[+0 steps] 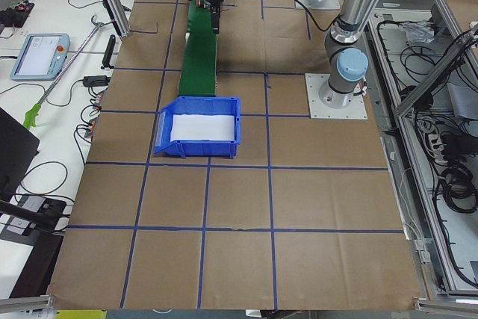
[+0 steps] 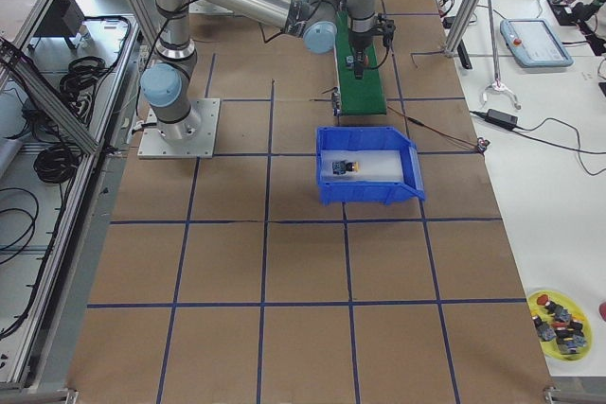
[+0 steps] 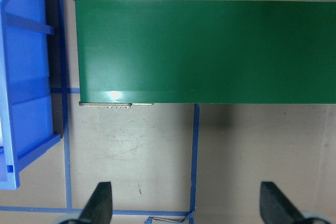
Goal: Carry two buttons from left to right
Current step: 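Position the right gripper above the red button on the belt, then lower the right gripper and grasp the red-capped button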
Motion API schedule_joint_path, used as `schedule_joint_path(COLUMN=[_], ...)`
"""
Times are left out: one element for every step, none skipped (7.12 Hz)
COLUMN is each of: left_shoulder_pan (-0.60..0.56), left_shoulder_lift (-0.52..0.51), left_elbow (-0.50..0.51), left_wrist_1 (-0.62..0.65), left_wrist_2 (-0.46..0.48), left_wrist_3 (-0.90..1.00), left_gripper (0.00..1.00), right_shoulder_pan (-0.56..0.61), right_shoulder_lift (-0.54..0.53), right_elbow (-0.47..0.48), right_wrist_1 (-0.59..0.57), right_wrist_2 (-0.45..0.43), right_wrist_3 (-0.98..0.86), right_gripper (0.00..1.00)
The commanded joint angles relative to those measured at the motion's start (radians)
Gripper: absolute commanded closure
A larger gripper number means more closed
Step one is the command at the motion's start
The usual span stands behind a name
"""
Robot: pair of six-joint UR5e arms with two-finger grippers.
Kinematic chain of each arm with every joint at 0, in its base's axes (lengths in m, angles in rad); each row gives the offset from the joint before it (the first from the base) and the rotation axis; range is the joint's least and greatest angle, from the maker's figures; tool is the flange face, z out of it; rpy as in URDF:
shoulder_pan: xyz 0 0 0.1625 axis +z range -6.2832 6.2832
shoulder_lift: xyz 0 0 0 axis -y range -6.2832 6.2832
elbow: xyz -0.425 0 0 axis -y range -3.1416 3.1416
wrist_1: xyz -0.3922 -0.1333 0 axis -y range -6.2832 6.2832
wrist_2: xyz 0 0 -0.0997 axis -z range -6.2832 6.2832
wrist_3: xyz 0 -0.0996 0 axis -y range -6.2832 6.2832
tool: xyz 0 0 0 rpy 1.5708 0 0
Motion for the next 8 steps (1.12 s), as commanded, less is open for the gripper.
schedule_joint_path(left_shoulder_pan=[0.000, 0.000, 0.000, 0.000, 0.000, 0.000, 0.000, 0.000], left_shoulder_lift=[0.000, 0.000, 0.000, 0.000, 0.000, 0.000, 0.000, 0.000], left_elbow=[0.000, 0.000, 0.000, 0.000, 0.000, 0.000, 0.000, 0.000], left_wrist_1=[0.001, 0.001, 0.001, 0.001, 0.001, -0.001, 0.001, 0.001], left_wrist_2=[0.000, 0.000, 0.000, 0.000, 0.000, 0.000, 0.000, 0.000], left_wrist_3=[0.000, 0.000, 0.000, 0.000, 0.000, 0.000, 0.000, 0.000], left_gripper=[0.01, 0.01, 0.01, 0.01, 0.01, 0.01, 0.01, 0.01], right_shoulder_pan=[0.000, 0.000, 0.006, 0.038, 0.050, 0.052, 0.055, 0.070], right_shoulder_lift=[0.005, 0.006, 0.020, 0.032, 0.058, 0.075, 0.084, 0.089], right_elbow=[0.000, 0.003, 0.003, 0.003, 0.001, 0.000, 0.001, 0.003], right_wrist_1=[0.000, 0.000, 0.001, 0.000, 0.000, -0.002, -0.003, -0.005], right_wrist_2=[0.000, 0.001, 0.018, 0.050, 0.051, 0.052, 0.052, 0.051], right_wrist_3=[0.000, 0.002, 0.002, 0.011, 0.034, 0.040, 0.040, 0.040], right_gripper=[0.01, 0.01, 0.01, 0.01, 0.01, 0.01, 0.01, 0.01])
